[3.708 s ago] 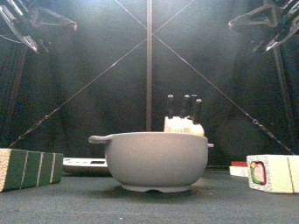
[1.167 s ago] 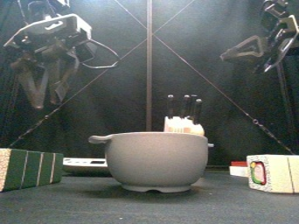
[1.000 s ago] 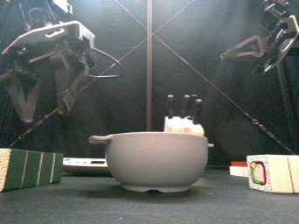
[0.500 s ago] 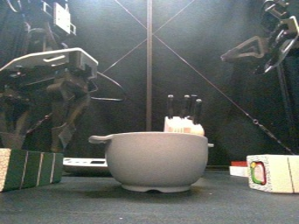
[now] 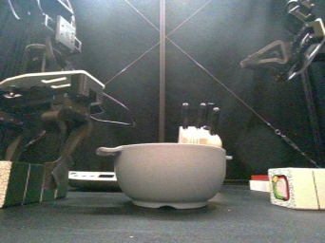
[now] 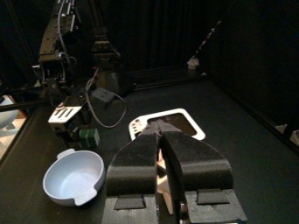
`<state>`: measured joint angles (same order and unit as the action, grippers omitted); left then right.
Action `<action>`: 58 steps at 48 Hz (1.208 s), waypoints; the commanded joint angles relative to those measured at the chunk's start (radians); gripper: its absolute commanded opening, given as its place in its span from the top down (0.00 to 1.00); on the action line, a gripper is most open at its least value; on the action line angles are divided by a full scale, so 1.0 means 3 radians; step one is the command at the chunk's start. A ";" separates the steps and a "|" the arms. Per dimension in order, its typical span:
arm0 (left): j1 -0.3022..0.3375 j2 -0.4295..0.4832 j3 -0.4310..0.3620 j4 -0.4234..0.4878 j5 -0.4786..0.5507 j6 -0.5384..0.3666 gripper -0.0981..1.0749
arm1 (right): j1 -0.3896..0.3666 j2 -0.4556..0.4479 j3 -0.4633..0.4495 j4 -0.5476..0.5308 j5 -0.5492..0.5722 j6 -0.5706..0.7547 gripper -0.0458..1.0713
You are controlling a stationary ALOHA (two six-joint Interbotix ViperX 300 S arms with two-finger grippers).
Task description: Grab green sushi roll
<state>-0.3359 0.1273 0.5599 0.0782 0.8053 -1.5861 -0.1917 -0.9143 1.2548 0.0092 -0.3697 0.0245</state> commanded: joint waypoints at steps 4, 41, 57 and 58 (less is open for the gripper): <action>0.0000 -0.0026 -0.0020 0.0000 -0.0010 -0.0005 0.16 | 0.0000 0.0020 -0.0031 0.0000 -0.0015 0.0000 0.95; 0.0026 -0.0337 -0.0005 0.0102 0.0230 0.0005 0.46 | 0.0005 0.0026 -0.0026 0.0000 -0.0010 0.0000 0.95; 0.0026 -0.0343 -0.0020 0.0128 0.0235 0.0005 0.46 | 0.0005 0.0026 0.0000 0.0000 -0.0005 0.0000 0.95; 0.0026 -0.0348 -0.0026 0.0128 0.0235 0.0010 0.46 | 0.0005 0.0026 0.0000 0.0000 -0.0005 0.0000 0.95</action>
